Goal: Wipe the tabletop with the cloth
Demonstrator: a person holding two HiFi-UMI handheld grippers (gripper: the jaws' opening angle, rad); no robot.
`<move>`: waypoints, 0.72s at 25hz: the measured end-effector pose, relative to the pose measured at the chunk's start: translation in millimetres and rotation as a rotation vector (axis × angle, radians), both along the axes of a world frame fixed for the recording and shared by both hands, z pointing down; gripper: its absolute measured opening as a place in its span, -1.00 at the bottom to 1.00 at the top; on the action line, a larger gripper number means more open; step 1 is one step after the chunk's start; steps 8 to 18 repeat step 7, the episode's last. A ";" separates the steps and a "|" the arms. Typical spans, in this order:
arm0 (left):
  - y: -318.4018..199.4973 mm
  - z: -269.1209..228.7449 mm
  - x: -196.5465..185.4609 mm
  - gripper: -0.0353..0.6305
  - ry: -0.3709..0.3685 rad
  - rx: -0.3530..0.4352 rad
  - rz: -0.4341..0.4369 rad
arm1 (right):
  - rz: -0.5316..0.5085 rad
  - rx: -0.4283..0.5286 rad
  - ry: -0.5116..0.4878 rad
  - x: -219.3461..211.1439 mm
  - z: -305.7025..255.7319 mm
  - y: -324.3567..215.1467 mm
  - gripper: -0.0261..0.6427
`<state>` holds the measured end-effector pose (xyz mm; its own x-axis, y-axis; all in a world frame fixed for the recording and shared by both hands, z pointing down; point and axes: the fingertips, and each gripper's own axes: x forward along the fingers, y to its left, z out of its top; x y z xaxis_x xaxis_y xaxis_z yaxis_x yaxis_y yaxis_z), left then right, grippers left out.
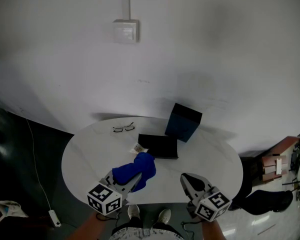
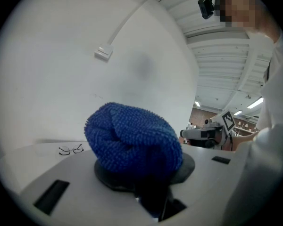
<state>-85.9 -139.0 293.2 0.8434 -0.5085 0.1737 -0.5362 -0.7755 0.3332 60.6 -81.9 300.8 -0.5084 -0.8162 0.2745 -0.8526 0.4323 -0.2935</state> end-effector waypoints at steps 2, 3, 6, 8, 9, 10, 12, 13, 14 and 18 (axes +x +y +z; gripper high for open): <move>0.3 0.8 -1.3 -0.52 0.001 -0.001 -0.002 | -0.001 -0.001 0.001 -1.4 0.9 0.7 -0.90; 0.3 1.3 -2.2 -0.52 0.002 -0.001 -0.003 | -0.001 -0.001 0.002 -2.3 1.5 1.1 -0.90; -1.7 2.0 -4.7 -0.52 0.006 0.002 -0.006 | -0.003 0.002 0.003 -5.1 2.3 -0.4 -0.90; -2.8 2.0 -5.5 -0.52 0.008 0.003 -0.007 | -0.004 0.003 0.004 -6.0 2.4 -1.5 -0.90; -2.8 2.0 -5.5 -0.52 0.008 0.003 -0.007 | -0.004 0.003 0.004 -6.0 2.4 -1.5 -0.90; -2.8 2.0 -5.5 -0.52 0.008 0.003 -0.007 | -0.004 0.003 0.004 -6.0 2.4 -1.5 -0.90; -2.8 2.0 -5.5 -0.52 0.008 0.003 -0.007 | -0.004 0.003 0.004 -6.0 2.4 -1.5 -0.90; -2.8 2.0 -5.5 -0.52 0.008 0.003 -0.007 | -0.004 0.003 0.004 -6.0 2.4 -1.5 -0.90; -2.8 2.0 -5.5 -0.52 0.008 0.003 -0.007 | -0.004 0.003 0.004 -6.0 2.4 -1.5 -0.90; -2.8 2.0 -5.5 -0.52 0.008 0.003 -0.007 | -0.004 0.003 0.004 -6.0 2.4 -1.5 -0.90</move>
